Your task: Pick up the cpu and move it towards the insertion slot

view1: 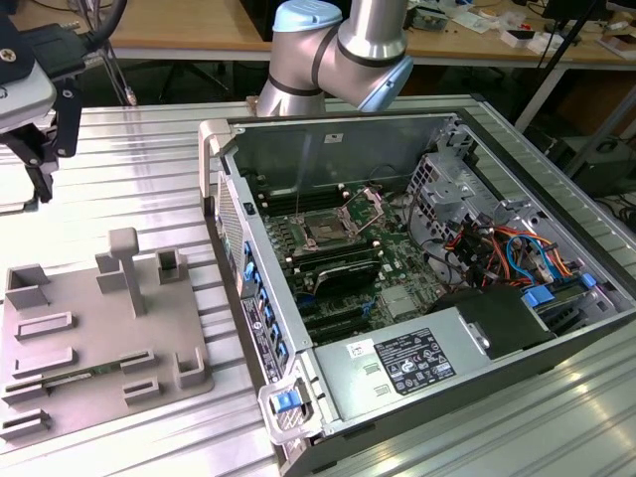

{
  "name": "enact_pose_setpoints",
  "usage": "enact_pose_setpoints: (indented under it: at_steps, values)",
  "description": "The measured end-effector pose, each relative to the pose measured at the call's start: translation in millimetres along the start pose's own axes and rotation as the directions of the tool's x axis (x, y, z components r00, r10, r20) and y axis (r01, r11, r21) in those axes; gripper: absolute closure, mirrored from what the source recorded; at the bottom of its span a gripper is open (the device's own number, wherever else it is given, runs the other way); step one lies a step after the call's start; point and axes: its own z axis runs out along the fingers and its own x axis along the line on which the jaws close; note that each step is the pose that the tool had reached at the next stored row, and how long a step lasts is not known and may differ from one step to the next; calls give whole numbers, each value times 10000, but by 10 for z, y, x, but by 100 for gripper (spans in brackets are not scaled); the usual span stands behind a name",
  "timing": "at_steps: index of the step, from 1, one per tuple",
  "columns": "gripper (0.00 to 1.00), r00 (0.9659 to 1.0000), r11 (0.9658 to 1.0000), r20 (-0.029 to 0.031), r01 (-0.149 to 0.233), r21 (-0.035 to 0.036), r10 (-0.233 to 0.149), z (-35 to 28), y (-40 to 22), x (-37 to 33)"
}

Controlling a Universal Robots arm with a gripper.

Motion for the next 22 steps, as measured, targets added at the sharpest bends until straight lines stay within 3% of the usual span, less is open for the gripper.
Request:
enact_pose_setpoints:
  at_steps: [14,22]
  values:
    - [45,10000,10000,1,0,0,0,-170,13,3]
    - [45,10000,10000,-2,0,1,0,-179,13,-1]
